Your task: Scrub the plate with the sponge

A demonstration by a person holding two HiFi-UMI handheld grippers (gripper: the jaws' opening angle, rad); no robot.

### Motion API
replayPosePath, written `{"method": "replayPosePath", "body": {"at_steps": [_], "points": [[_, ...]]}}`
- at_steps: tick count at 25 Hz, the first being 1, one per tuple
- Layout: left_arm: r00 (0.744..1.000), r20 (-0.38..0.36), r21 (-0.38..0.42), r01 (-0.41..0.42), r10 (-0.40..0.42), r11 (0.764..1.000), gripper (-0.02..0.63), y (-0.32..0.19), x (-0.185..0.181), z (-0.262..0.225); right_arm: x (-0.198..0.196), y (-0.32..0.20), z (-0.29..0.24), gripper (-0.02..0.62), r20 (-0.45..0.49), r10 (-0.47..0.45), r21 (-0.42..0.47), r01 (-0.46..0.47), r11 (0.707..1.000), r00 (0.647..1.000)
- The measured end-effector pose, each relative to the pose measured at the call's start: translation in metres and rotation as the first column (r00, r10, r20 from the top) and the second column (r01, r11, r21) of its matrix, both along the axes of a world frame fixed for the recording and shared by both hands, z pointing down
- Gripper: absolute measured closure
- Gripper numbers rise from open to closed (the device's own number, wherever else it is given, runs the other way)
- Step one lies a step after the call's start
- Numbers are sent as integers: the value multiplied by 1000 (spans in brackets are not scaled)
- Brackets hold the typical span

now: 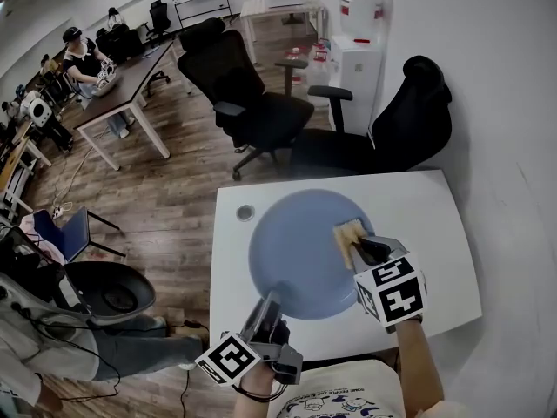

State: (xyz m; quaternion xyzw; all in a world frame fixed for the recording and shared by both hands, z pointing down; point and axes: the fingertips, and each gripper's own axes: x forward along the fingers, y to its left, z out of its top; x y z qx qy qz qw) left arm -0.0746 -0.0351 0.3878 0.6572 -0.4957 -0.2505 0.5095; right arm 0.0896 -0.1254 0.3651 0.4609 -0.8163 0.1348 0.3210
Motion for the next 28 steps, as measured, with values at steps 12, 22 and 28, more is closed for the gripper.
{"method": "replayPosePath", "body": {"at_steps": [12,22,28], "points": [[1000,-12,-16,8,-8,1000,538,-2,-1,8,2,-6,-2,549,17,31,22,-31,999,999],[999,0,-36,34,-34,999,538,-4,-6,14,3,-9,-4,549,19,35,37,-36,999,999],[999,3,-48,46,-46,998,538,2,-5,20,13,-6,-7,549,43,59,49,-61,997,997]]}}
